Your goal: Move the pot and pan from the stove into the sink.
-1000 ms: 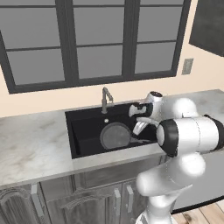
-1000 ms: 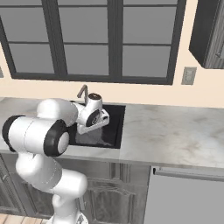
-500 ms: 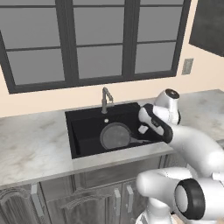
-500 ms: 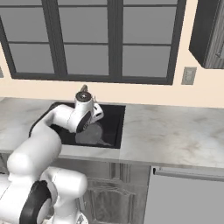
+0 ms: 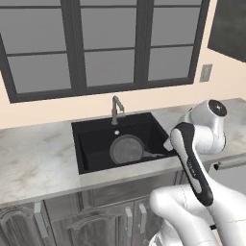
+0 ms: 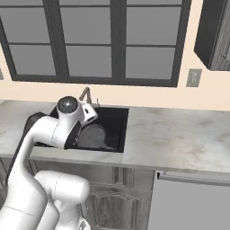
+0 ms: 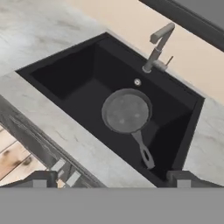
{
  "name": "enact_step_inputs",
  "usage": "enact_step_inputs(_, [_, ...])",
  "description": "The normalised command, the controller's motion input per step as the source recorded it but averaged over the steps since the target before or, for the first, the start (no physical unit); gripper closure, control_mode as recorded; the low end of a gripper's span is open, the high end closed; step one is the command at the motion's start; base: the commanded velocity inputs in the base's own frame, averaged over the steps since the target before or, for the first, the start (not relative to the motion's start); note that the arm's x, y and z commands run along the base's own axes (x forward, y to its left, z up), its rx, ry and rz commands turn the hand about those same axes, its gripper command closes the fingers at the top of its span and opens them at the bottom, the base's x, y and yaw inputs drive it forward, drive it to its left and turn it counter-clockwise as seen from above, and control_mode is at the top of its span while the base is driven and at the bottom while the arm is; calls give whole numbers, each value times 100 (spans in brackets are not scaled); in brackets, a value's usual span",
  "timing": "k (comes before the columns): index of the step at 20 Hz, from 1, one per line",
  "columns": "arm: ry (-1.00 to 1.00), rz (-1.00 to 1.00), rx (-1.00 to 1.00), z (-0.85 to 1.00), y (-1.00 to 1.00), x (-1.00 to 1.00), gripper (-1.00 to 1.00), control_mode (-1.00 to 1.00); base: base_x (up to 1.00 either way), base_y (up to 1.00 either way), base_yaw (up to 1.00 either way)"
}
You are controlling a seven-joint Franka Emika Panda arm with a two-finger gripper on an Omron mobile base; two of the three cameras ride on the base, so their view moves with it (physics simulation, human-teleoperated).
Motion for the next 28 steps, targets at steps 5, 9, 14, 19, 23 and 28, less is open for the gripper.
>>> enact_step_inputs(5, [-23,0,0,37,0,-100,-100,-100,0,0,0])
enact_step_inputs(9, [-18,0,0,6,0,-49,-100,-100,0,0,0])
enact_step_inputs(14, [0,0,0,0,0,0,-100,-100,0,0,0])
enact_step_inputs(19, [0,0,0,-1,-2,-13,-100,100,-14,-4,0])
enact_step_inputs(23, [0,0,0,0,0,0,-100,100,-94,-32,0])
enact_step_inputs(28, [0,0,0,0,0,0,-100,100,-100,-35,-1])
